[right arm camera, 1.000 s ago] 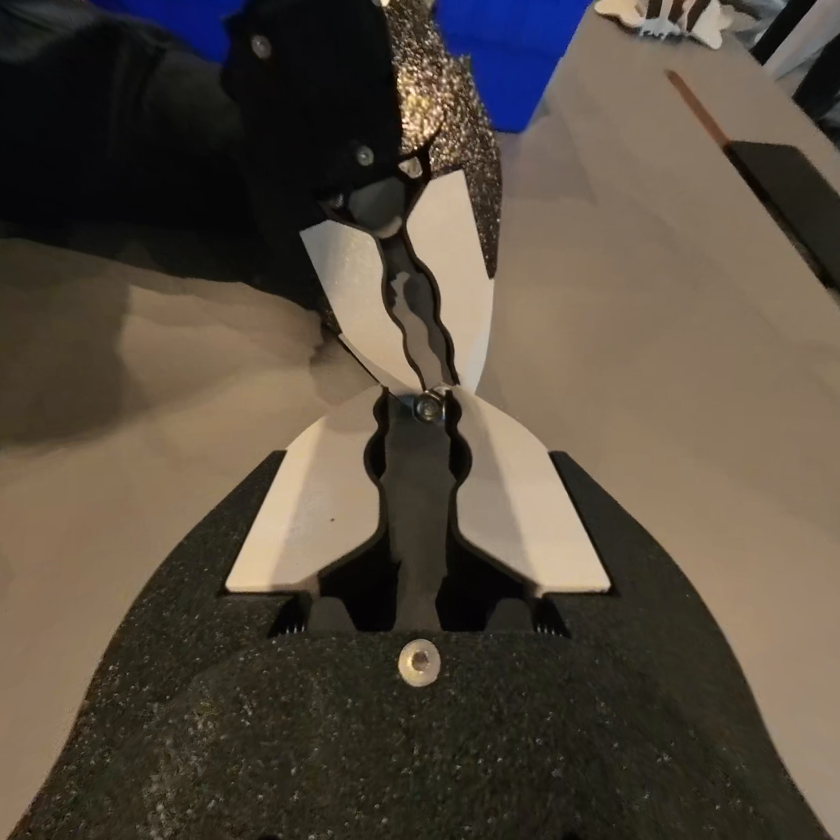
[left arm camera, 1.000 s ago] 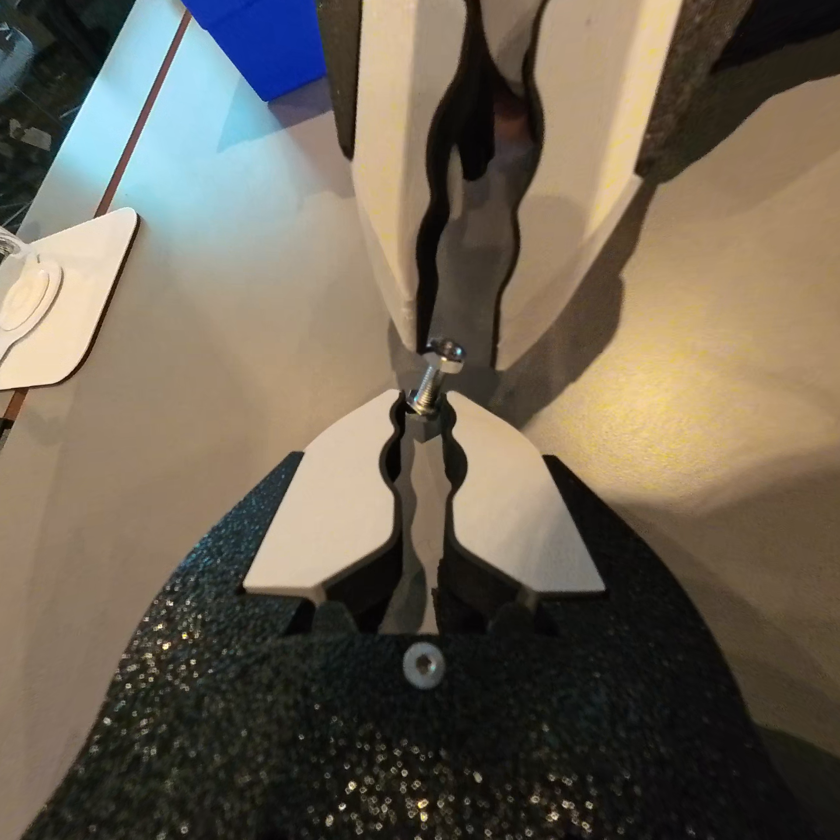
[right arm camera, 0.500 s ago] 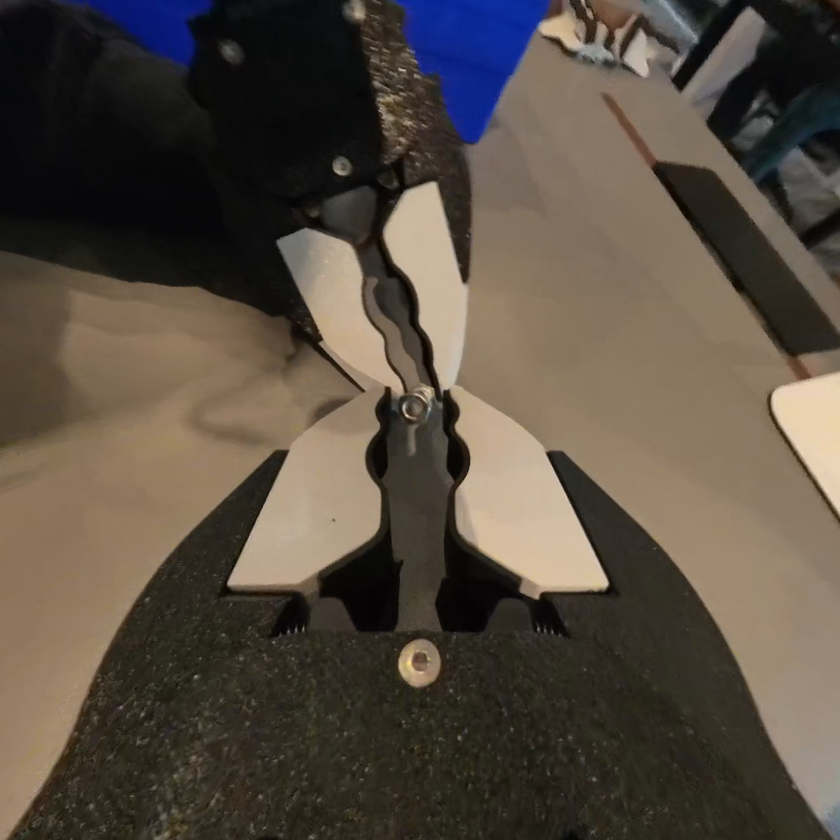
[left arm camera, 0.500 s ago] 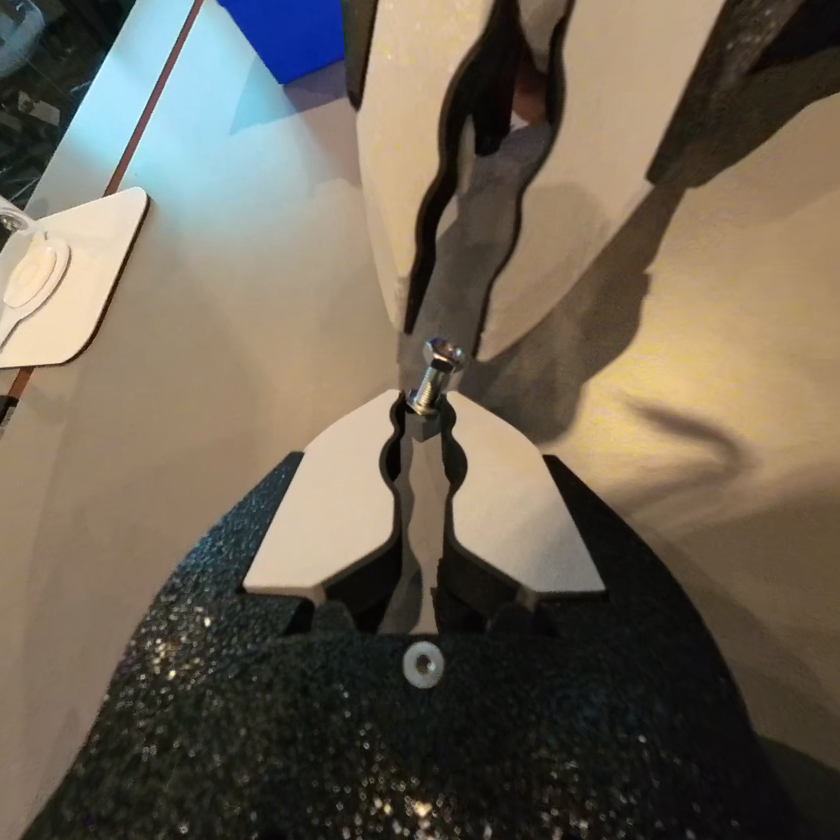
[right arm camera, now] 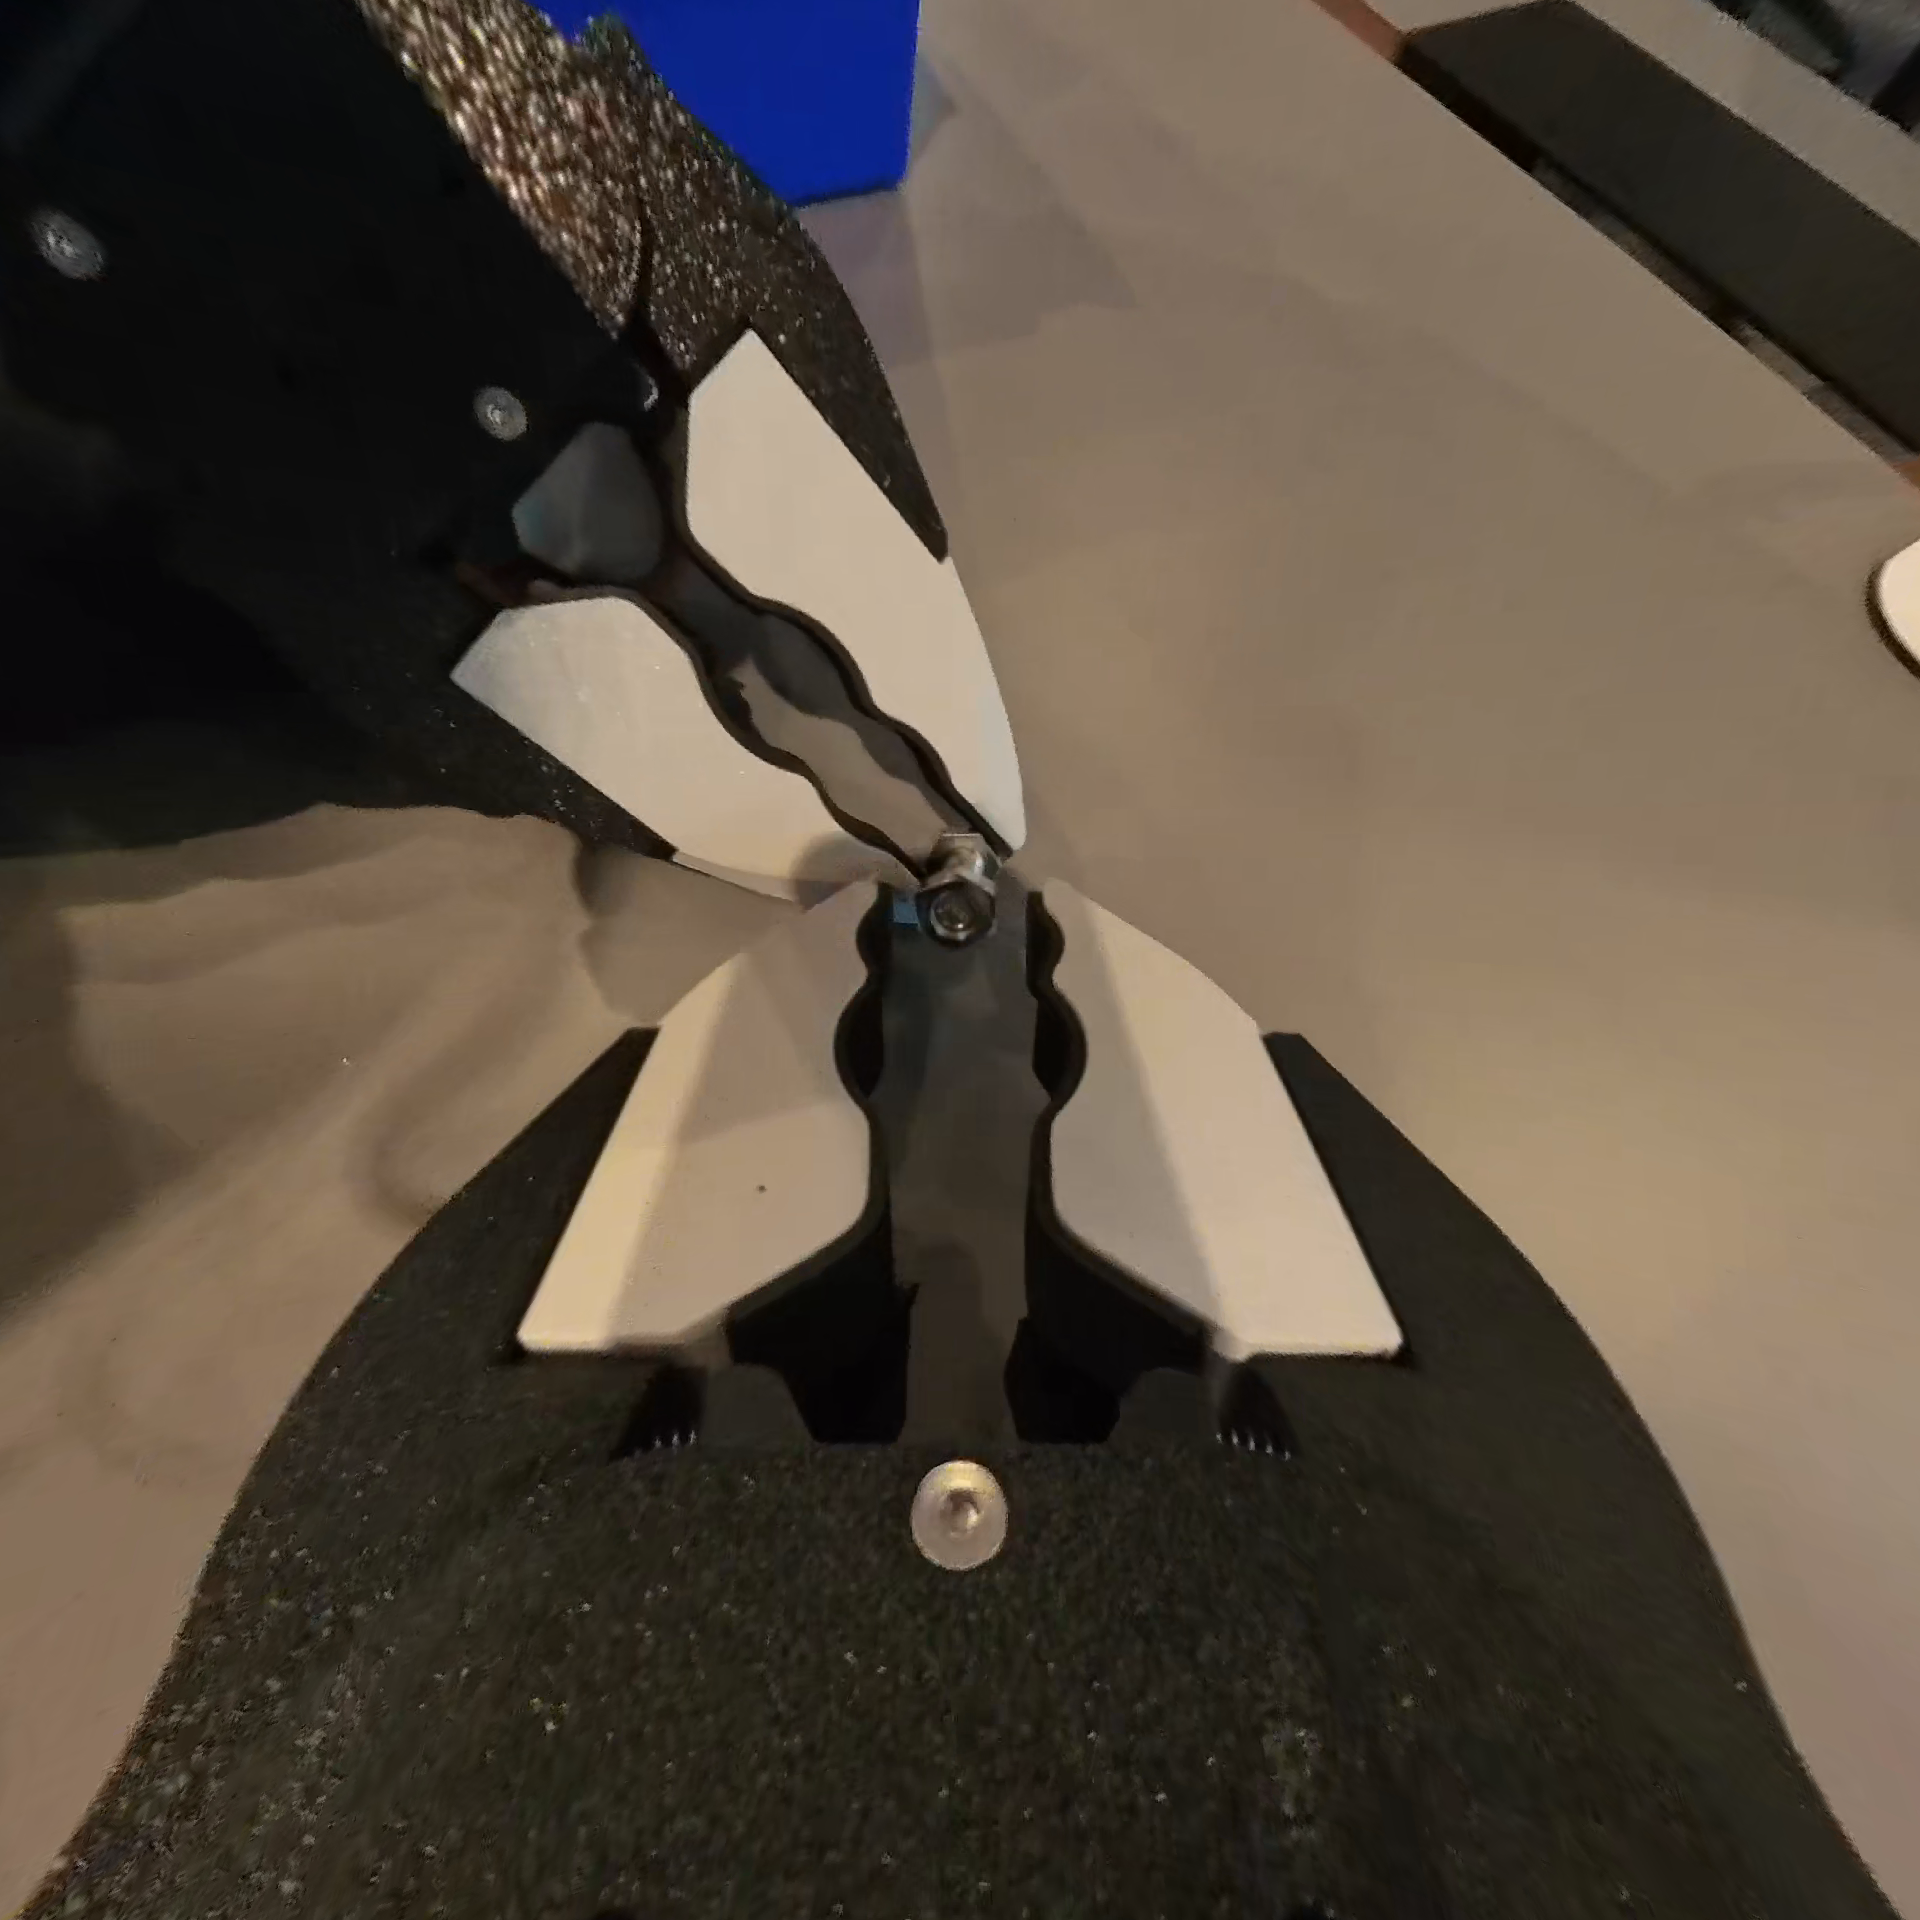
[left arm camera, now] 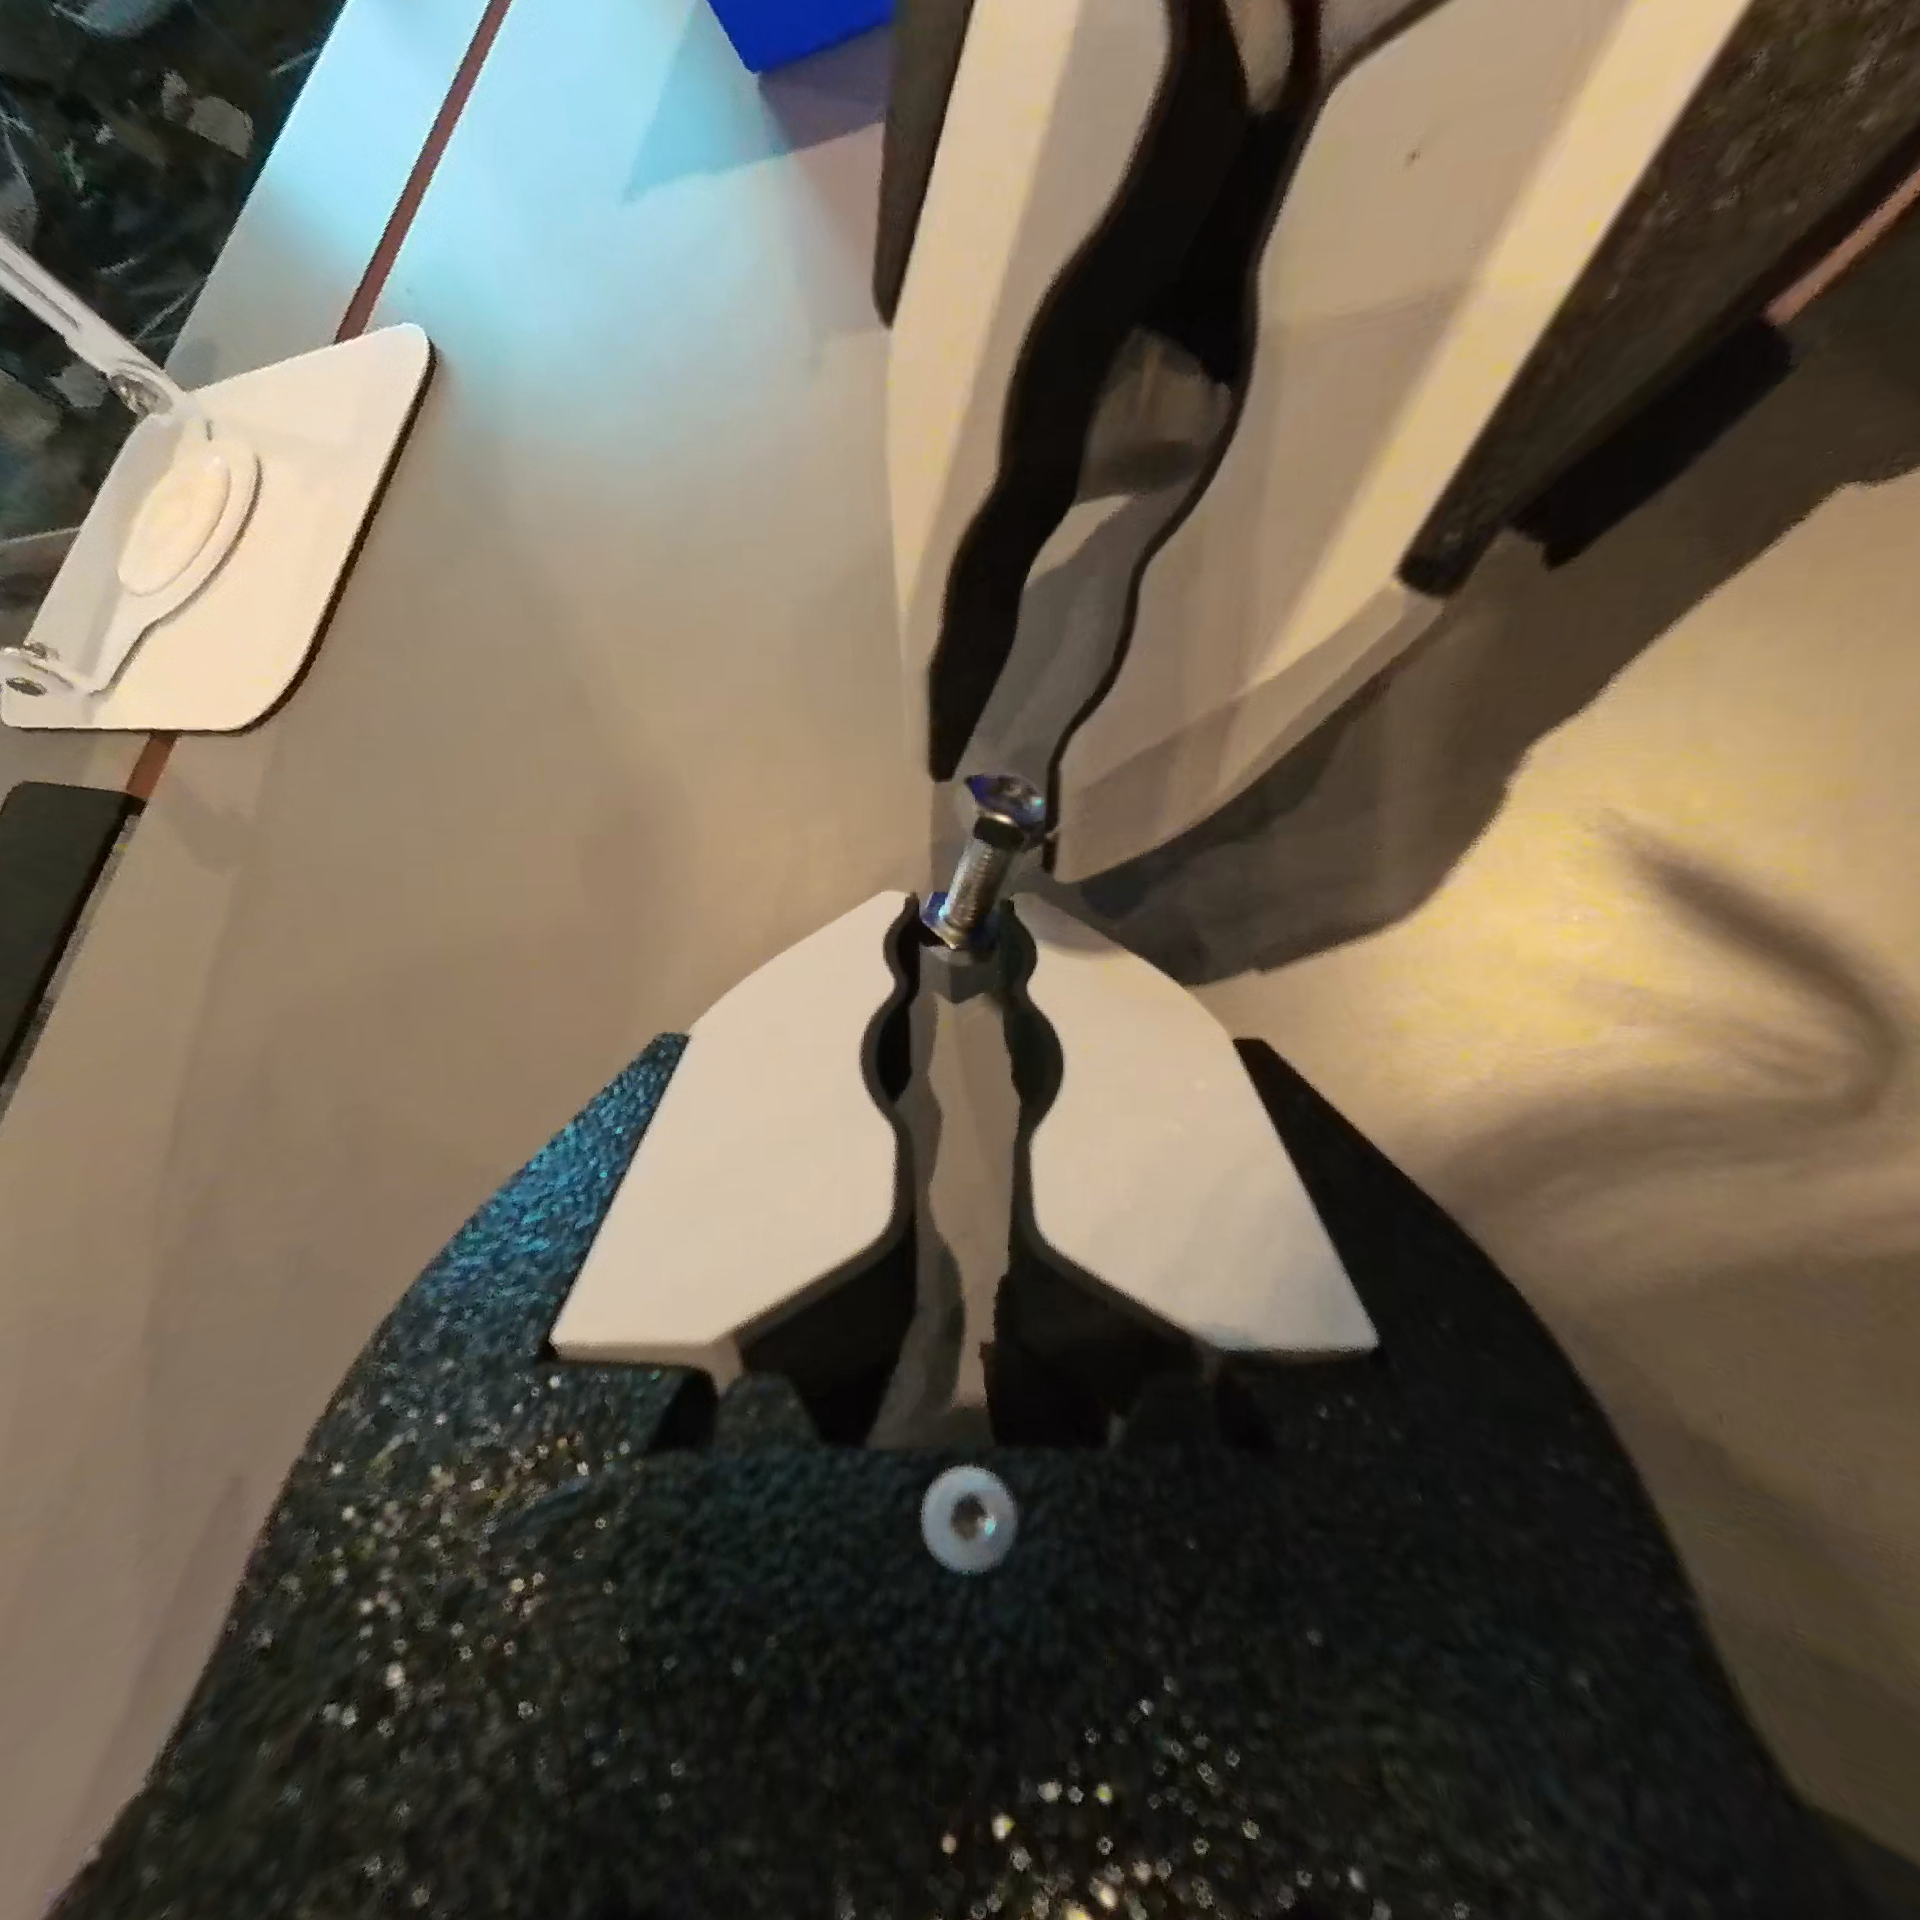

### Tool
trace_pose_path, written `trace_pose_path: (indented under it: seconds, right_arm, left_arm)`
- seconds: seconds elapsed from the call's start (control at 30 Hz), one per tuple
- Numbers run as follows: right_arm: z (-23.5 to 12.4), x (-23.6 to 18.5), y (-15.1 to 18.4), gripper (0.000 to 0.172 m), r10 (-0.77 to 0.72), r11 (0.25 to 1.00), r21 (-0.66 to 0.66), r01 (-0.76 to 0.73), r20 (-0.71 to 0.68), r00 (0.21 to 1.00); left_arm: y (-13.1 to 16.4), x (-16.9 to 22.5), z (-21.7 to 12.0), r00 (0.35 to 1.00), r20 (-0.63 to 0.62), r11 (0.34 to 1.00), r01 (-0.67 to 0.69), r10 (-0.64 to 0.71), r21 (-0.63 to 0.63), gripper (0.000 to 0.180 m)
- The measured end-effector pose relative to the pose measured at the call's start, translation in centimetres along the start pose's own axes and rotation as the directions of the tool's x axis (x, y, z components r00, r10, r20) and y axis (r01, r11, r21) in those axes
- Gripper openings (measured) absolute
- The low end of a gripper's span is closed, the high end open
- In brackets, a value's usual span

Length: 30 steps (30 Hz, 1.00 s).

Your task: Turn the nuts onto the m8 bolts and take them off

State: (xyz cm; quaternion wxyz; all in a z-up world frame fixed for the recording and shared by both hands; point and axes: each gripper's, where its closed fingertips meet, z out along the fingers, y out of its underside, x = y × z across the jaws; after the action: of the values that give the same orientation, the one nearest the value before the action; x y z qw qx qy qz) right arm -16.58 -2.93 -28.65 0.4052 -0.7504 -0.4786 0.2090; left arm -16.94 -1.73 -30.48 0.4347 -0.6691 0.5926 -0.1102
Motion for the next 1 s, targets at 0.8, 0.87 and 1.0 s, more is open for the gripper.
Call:
trace_pose_path:
  seconds: [0.8,0.87,1.0]
  right_arm:
    - [-0.8,-0.3,1.1,0.014,-0.790,0.608,-0.015,0.794,-0.108,0.603]
    - [-0.7,-0.1,1.0,0.014,-0.757,0.647,-0.008,0.762,-0.119,0.642]
    - [-0.9,0.7,0.5,0.028,-0.518,0.853,0.022,0.522,-0.102,0.850]
  left_arm:
    - [-0.6,1.4,-0.3,0.995,-0.089,0.998,-0.032,0.036,0.055,0.013]
    - [-0.6,1.3,-0.3,0.996,-0.087,0.998,-0.026,0.031,0.054,0.014]
    - [-0.3,0.7,-0.3,0.999,-0.035,0.999,-0.038,0.039,0.029,0.014]
